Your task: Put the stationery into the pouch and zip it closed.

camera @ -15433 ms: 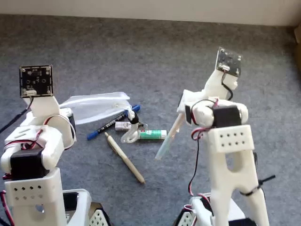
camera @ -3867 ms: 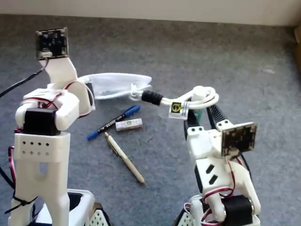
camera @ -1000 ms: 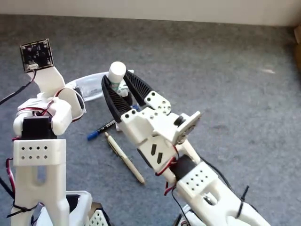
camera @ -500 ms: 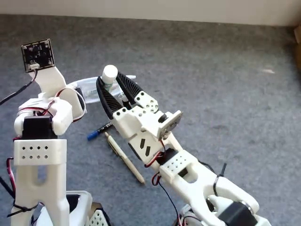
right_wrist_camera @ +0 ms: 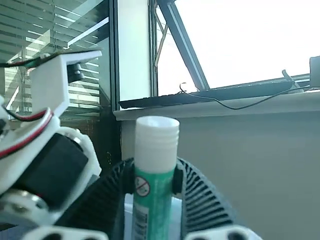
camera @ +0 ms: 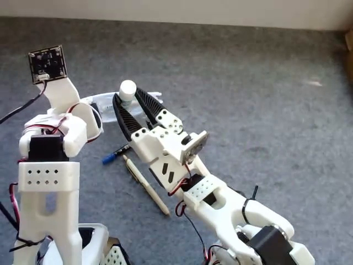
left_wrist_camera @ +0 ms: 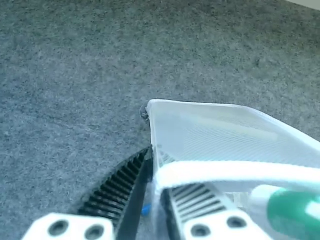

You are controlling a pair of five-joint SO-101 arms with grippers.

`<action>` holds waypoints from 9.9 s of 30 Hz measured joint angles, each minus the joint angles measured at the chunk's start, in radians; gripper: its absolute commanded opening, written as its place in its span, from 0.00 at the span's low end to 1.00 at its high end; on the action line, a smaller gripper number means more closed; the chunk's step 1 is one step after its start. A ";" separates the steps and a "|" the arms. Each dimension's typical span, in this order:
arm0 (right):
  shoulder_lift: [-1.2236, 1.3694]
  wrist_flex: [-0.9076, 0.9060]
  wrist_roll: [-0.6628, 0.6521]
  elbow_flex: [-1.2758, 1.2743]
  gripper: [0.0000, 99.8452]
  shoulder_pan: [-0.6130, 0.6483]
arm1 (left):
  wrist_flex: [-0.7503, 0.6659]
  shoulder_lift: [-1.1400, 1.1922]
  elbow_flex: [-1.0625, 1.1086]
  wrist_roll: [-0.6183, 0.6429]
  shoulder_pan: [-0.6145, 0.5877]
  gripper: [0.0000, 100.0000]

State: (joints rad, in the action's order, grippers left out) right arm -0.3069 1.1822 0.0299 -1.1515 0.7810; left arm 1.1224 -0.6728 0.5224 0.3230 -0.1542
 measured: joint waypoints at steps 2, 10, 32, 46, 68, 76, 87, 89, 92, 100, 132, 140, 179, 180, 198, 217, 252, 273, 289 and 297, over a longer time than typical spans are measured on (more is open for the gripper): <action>0.000 0.000 -0.038 0.000 0.13 0.005 | 0.000 0.000 0.000 0.000 0.000 0.01; 0.000 0.000 -0.098 0.000 0.13 0.038 | 0.000 0.000 0.000 0.000 0.002 0.01; -0.453 -0.497 -0.140 -0.169 0.13 0.015 | -0.014 0.002 0.002 -0.002 0.002 0.01; -0.996 -1.570 -0.005 -0.026 0.13 -0.140 | -0.023 0.002 0.002 0.000 -0.057 0.01; -0.470 -1.916 -0.005 0.192 0.13 -0.040 | -0.072 0.015 0.012 0.041 -0.172 0.01; -0.359 -1.916 -0.005 0.192 0.13 0.040 | -0.072 0.017 0.012 0.046 -0.190 0.01; -0.071 -1.916 -0.005 0.310 0.13 0.146 | -0.074 0.017 0.012 0.046 -0.190 0.01; -0.018 -1.916 -0.002 0.341 0.13 0.153 | -0.074 0.017 0.012 0.046 -0.190 0.01; 0.051 -1.916 0.003 0.388 0.13 0.158 | -0.074 0.017 0.014 0.046 -0.190 0.01; 0.198 -1.869 0.080 0.456 0.13 0.158 | -0.080 0.018 0.014 0.052 -0.226 0.01; 0.319 -1.915 0.040 0.486 0.01 0.150 | -0.103 0.018 0.014 0.051 -0.255 0.01; 0.201 -2.076 -0.014 0.491 0.01 0.129 | -0.103 0.018 0.014 0.051 -0.253 0.01; -0.468 -2.033 -0.015 0.345 0.01 0.006 | -0.103 0.017 0.029 0.011 -0.097 0.01; -0.468 -2.015 -0.015 0.336 0.01 0.000 | -0.103 0.017 0.029 0.011 -0.097 0.01; -0.726 -1.761 0.049 0.262 0.01 0.009 | -0.103 0.017 0.029 0.008 -0.075 0.01; -0.744 -1.160 0.049 0.135 0.01 0.009 | -0.104 0.015 0.052 -0.018 -0.058 0.01; -0.112 0.014 0.049 0.015 0.01 0.009 | -0.104 0.015 0.052 -0.018 -0.058 0.01; -0.057 0.017 -0.003 -0.071 0.13 0.043 | -0.104 0.017 0.052 -0.018 -0.058 0.01; -0.566 -0.638 0.037 -0.176 0.13 -0.006 | -0.104 0.017 0.052 -0.018 -0.058 0.01; -0.746 -1.352 0.129 0.064 0.13 -0.147 | -0.104 0.017 0.052 -0.018 -0.089 0.01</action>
State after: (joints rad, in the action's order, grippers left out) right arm -1.0526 -0.1695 0.1588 -1.0871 0.6337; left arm 1.0180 -0.6559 0.5746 0.3046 -0.2432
